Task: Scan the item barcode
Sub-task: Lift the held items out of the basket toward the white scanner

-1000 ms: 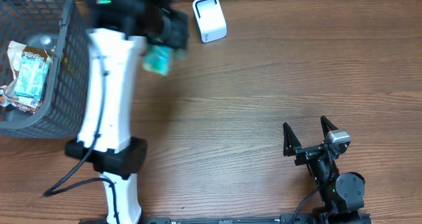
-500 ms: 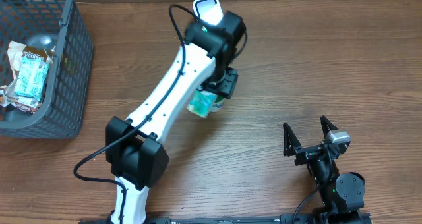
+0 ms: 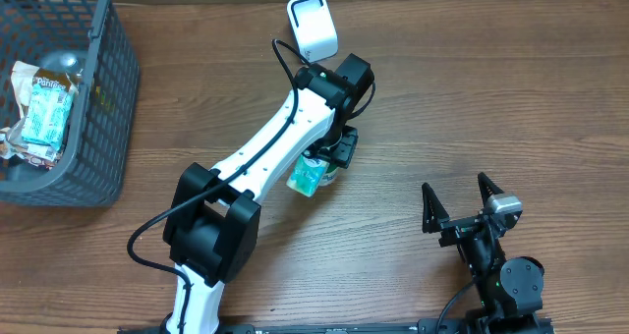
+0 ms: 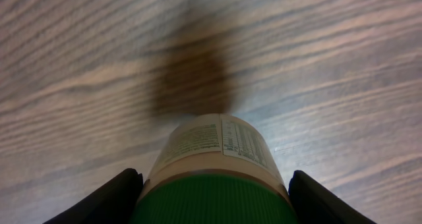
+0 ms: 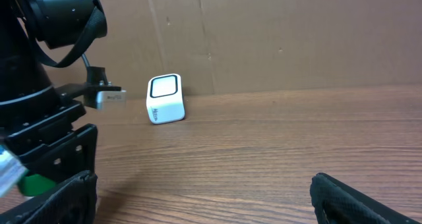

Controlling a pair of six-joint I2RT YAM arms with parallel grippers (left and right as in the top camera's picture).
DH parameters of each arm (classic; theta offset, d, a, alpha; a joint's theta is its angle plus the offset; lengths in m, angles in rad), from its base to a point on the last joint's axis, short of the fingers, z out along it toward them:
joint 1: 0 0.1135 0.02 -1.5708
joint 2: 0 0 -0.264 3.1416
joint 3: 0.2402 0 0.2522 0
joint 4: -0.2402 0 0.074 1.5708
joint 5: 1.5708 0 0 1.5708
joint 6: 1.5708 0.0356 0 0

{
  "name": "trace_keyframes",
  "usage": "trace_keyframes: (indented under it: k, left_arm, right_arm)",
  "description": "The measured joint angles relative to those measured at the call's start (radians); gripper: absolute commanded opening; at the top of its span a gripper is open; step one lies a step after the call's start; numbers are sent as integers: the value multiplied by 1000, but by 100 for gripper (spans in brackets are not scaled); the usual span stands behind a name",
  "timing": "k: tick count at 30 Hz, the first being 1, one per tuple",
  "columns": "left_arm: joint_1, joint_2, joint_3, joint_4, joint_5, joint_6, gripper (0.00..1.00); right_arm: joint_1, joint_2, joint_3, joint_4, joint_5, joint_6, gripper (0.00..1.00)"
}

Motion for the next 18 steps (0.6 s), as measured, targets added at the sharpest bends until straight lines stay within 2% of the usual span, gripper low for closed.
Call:
trace_keyframes:
  k: [9, 18]
  left_arm:
    - [-2, 0, -3, 99, -3, -11, 25]
    - [-51, 0, -4, 155, -6, -14, 22]
  right_arm:
    - [0, 0, 0, 0, 0, 0, 100]
    - [0, 0, 0, 0, 0, 0, 100]
